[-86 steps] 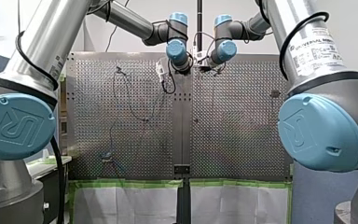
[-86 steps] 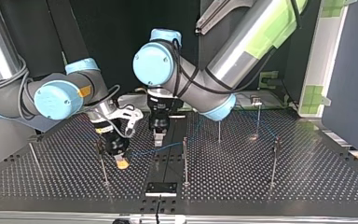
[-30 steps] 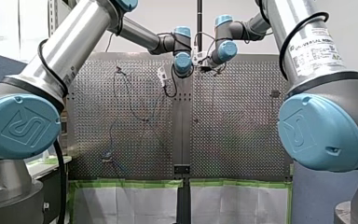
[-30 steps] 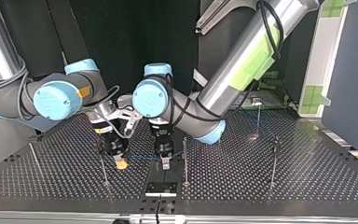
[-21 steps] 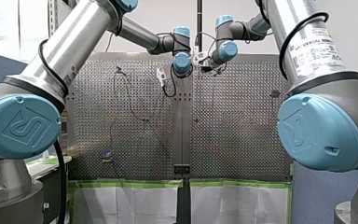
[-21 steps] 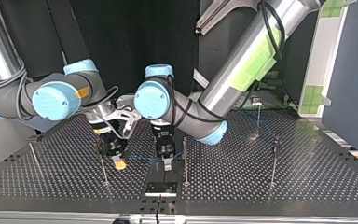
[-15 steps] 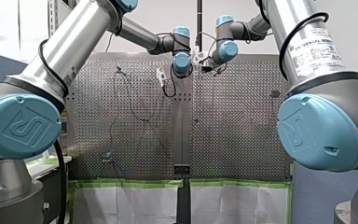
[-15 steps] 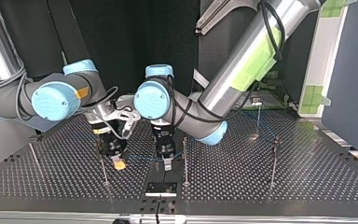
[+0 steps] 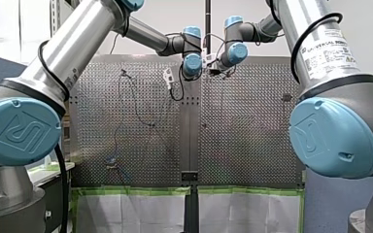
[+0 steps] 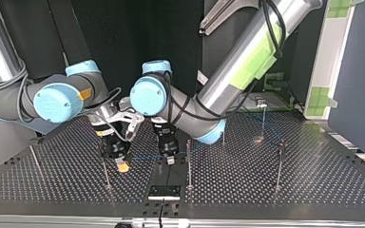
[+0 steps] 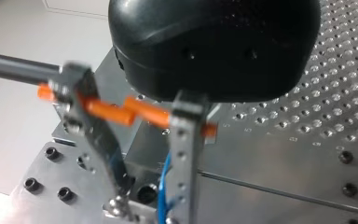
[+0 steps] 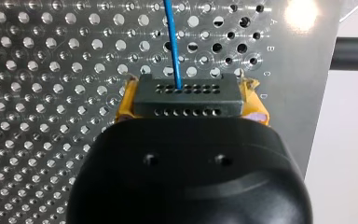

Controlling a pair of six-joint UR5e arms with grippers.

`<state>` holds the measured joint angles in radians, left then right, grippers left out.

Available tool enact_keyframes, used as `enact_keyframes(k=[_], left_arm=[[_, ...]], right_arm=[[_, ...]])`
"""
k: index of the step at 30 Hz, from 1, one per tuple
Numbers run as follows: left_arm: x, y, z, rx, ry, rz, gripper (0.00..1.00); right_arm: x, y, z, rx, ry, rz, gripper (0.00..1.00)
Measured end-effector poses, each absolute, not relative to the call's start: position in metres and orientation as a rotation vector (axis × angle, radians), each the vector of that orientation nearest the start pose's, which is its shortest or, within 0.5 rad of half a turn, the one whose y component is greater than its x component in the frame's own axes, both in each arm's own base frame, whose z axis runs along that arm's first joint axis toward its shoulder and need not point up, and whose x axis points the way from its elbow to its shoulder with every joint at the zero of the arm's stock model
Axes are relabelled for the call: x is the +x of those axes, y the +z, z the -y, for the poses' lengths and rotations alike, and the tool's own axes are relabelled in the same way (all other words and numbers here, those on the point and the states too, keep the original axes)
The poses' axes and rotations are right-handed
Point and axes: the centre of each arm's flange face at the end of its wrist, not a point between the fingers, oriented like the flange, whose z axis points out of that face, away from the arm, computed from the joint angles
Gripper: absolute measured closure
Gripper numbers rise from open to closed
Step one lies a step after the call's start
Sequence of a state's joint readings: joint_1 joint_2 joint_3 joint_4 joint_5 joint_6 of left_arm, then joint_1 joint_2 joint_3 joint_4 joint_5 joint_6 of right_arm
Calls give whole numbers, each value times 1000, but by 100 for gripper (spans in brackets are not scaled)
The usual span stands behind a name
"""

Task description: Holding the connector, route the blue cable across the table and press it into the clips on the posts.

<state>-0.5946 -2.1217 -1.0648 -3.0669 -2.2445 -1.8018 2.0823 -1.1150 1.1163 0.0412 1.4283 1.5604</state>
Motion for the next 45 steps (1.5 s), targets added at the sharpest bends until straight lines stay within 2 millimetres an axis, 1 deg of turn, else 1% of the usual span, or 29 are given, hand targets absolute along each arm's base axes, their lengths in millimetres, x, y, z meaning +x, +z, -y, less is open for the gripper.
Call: enact_keyframes(k=[8, 12, 17, 23, 26, 32, 35, 38, 43, 45], left_arm=[[521, 406, 454, -266, -112, -1560, 100], [509, 402, 458, -278, -96, -1584, 100], [493, 392, 458, -302, -72, -1611, 100], [482, 399, 450, -345, -114, -1584, 100], [479, 397, 449, -354, -136, -1575, 100], [472, 381, 453, -340, -156, -1576, 100], [471, 372, 453, -331, -161, -1578, 100], [473, 361, 450, -327, -169, -1580, 100], [475, 343, 443, -333, -171, -1580, 100], [475, 336, 441, -337, -171, -1578, 100]], right_arm=[[461, 439, 513, 1719, 1642, 838, 100], [464, 436, 509, 1731, 1641, 838, 100], [466, 424, 503, 1758, 1629, 848, 100], [464, 406, 498, 1794, 1604, 870, 100], [463, 398, 496, 1810, 1594, 879, 100], [458, 378, 489, 1851, 1560, 901, 100], [455, 371, 486, 1864, 1547, 911, 100], [451, 370, 483, 1866, 1540, 918, 100], [442, 374, 477, 1858, 1533, 927, 100], [438, 372, 474, 1862, 1522, 934, 100]])
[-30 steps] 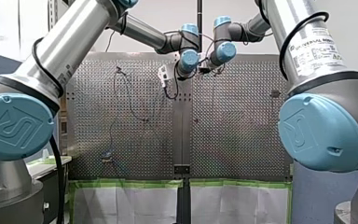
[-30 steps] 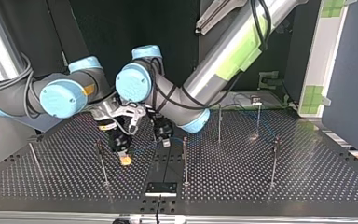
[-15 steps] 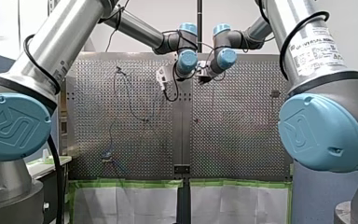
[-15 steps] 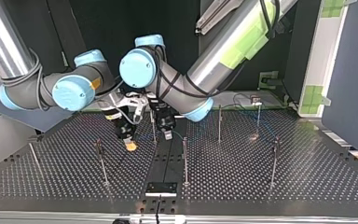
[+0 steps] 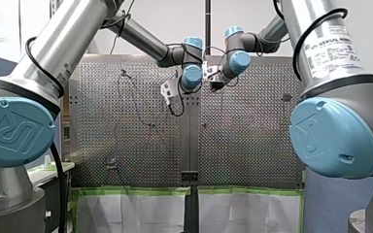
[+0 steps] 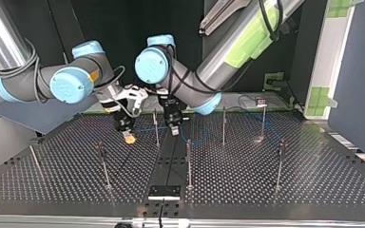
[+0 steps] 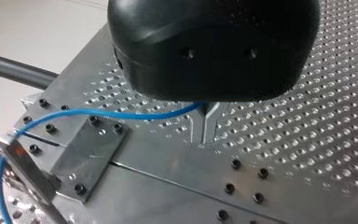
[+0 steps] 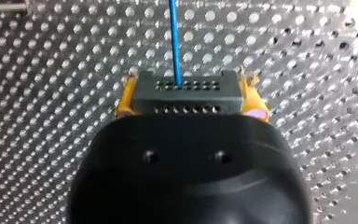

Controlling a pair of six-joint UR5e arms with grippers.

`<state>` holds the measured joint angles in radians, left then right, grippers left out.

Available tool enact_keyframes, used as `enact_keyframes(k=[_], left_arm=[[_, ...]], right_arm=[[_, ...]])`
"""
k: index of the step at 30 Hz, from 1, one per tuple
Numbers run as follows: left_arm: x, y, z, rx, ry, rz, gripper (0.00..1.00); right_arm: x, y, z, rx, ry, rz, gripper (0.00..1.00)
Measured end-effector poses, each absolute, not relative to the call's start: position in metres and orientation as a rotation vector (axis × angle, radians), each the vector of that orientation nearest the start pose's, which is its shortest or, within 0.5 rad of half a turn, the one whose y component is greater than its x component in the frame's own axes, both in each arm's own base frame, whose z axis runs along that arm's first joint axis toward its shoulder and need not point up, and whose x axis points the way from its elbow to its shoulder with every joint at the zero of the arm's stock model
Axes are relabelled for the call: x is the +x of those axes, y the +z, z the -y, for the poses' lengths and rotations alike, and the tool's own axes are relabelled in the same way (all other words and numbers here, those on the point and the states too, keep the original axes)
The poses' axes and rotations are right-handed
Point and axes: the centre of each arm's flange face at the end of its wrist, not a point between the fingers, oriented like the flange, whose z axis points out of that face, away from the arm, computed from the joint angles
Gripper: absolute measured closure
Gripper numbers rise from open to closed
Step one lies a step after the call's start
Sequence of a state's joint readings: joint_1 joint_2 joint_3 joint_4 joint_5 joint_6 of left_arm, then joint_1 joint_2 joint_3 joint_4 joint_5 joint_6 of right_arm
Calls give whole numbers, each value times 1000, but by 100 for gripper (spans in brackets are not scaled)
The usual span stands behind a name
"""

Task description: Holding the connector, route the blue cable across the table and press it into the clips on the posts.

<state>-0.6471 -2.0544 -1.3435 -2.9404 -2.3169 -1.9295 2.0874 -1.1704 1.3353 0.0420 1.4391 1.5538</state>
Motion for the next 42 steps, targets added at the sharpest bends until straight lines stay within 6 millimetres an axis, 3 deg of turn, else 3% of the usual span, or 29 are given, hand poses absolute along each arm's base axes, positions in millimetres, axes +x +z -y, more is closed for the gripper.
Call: enact_keyframes(k=[17, 30, 42], left_arm=[[453, 283, 443, -242, -174, -1601, 100], [440, 196, 441, -104, -205, -1686, 100], [421, 166, 438, -38, -254, -1718, 100]], right_arm=[[418, 311, 459, 1872, 1426, 1005, 100], [406, 266, 447, 1859, 1428, 1038, 100], [392, 235, 438, 1849, 1409, 1060, 100]])
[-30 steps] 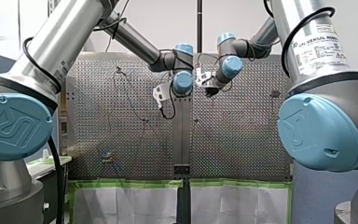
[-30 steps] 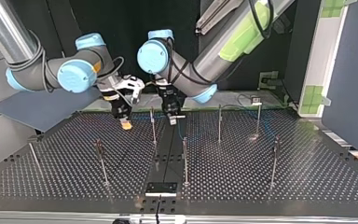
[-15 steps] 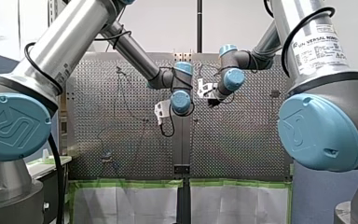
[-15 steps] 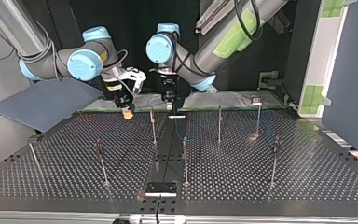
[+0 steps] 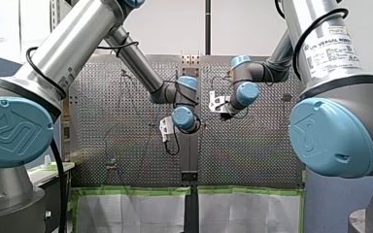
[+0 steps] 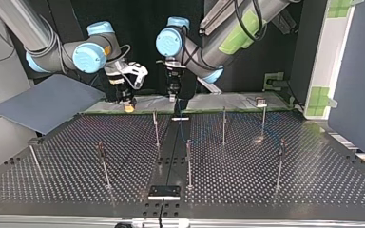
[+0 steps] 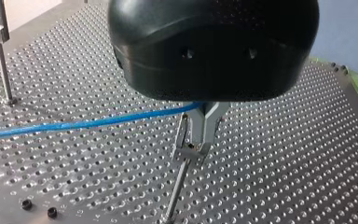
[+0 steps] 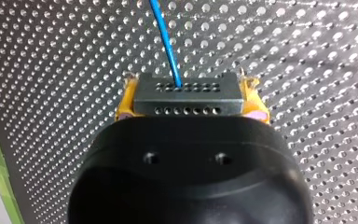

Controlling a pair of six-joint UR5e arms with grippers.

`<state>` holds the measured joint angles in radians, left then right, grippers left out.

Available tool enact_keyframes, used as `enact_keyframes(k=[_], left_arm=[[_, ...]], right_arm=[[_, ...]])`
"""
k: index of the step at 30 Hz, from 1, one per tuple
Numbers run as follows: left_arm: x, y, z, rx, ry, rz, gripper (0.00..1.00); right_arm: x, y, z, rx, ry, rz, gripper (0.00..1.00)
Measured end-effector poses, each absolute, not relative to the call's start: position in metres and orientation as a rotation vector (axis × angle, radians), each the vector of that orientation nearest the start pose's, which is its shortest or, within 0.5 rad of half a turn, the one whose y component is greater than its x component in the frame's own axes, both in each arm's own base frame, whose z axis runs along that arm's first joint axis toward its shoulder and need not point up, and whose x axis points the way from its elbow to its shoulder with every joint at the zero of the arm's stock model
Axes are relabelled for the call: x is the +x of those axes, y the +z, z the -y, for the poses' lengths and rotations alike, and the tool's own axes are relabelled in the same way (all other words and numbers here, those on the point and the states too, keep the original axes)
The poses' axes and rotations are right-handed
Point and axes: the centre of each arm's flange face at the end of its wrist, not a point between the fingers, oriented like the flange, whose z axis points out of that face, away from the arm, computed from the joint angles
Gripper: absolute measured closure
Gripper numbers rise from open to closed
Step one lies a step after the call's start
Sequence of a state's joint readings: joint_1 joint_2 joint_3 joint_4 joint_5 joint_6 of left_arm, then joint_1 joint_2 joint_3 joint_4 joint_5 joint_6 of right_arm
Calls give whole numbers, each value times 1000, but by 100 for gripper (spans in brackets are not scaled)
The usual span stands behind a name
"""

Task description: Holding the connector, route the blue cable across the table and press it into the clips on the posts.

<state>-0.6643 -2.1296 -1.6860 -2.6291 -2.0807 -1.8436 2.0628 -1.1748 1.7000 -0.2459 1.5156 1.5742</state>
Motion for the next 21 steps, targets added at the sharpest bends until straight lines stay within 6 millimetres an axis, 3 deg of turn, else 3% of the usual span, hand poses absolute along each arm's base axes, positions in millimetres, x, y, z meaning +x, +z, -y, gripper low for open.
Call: enact_keyframes(k=[10, 21], left_arm=[[434, 145, 452, -8, -323, -1703, 100], [460, 161, 458, -46, -351, -1652, 100]], right_arm=[[391, 219, 447, 1858, 1418, 1047, 100], [390, 180, 462, 1895, 1451, 1042, 100]])
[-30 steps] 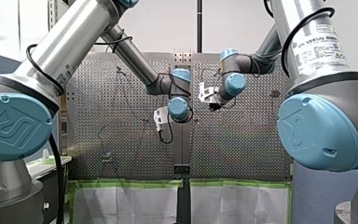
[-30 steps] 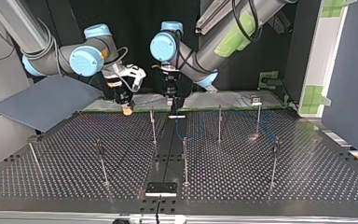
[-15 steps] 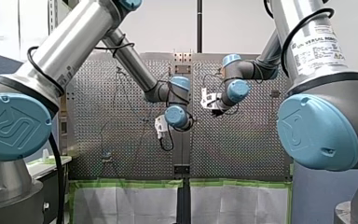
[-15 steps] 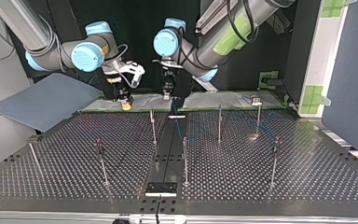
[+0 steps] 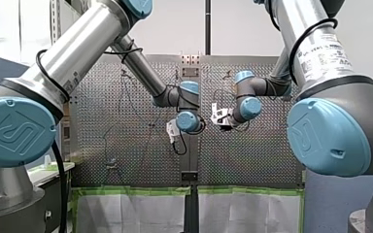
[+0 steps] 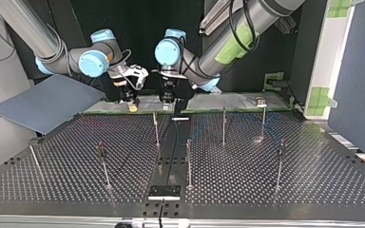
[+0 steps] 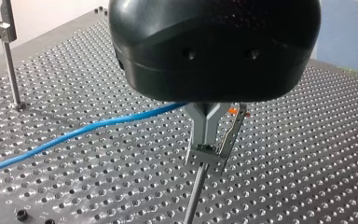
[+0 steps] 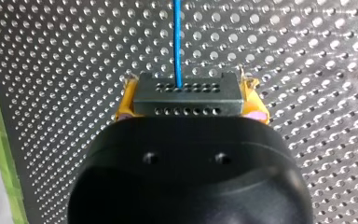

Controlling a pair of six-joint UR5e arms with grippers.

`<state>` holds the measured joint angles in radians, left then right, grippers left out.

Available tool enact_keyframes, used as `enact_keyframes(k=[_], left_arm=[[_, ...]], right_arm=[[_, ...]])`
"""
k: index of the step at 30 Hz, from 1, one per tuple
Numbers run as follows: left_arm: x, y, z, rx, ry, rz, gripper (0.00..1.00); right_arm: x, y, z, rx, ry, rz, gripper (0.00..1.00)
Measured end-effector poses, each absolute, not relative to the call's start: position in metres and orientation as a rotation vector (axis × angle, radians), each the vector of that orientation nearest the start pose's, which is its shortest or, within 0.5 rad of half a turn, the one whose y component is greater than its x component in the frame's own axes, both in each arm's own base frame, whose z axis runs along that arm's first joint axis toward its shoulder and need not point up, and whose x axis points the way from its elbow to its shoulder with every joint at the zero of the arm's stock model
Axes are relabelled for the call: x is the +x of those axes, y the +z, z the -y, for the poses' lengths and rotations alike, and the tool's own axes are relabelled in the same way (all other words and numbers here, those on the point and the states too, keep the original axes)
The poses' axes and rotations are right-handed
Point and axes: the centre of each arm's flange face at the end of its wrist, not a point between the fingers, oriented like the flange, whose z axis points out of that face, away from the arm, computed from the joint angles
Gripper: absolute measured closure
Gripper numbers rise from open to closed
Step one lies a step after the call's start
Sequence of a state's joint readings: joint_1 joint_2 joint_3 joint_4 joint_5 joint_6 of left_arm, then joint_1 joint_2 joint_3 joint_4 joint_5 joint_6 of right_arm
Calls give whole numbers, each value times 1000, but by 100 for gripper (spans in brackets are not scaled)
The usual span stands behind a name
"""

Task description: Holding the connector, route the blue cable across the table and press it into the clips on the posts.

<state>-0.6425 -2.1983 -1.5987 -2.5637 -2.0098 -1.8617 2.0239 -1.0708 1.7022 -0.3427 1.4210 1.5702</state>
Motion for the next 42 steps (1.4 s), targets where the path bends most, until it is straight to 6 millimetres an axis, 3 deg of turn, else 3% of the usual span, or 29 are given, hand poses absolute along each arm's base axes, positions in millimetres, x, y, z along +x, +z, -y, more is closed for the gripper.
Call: enact_keyframes(k=[8, 16, 29, 35, 42], left_arm=[[469, 158, 450, -49, -340, -1661, 100], [483, 137, 451, -30, -347, -1678, 100], [502, 151, 458, -31, -361, -1658, 100], [520, 139, 450, -28, -360, -1669, 100], [550, 148, 433, -45, -360, -1654, 100]], right_arm=[[383, 179, 471, 1868, 1458, 1067, 100], [381, 181, 479, 1836, 1507, 1055, 100], [370, 173, 493, 1819, 1499, 1077, 100], [367, 177, 502, 1801, 1502, 1078, 100], [364, 177, 512, 1784, 1503, 1081, 100]])
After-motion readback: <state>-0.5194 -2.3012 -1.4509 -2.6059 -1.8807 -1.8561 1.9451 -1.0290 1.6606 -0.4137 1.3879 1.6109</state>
